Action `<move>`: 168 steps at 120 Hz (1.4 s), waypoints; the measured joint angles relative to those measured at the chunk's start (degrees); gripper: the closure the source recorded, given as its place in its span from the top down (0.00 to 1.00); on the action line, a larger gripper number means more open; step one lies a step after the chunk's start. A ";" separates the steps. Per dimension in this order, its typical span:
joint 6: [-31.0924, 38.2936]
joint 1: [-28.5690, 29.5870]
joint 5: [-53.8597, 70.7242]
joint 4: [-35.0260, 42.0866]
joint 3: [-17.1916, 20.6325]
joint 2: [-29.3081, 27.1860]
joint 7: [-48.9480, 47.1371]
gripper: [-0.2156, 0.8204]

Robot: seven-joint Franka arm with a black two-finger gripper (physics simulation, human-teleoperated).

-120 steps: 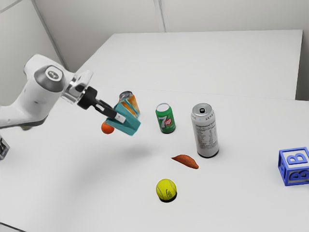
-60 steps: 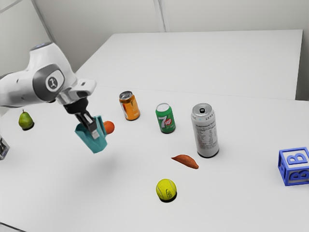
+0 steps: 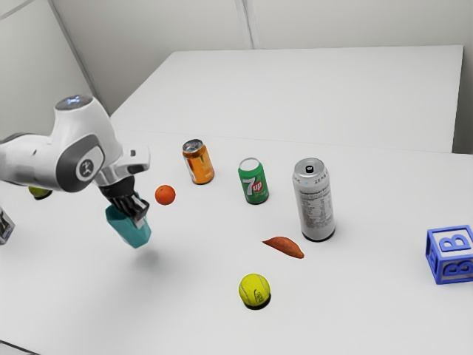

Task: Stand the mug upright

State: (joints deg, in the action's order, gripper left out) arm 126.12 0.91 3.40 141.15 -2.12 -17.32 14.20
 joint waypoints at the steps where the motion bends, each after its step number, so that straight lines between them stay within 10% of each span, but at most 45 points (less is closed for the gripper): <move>1: 0.27 0.00 0.07 0.10 0.00 0.01 -0.24 0.03; 146: 11.07 -0.54 2.24 1.88 -0.01 8.25 -15.21 0.04; 168: 11.12 -0.56 1.92 1.94 0.00 8.18 -15.52 0.23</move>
State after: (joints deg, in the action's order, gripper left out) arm 137.24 0.35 5.32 143.09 -2.12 -9.14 -1.32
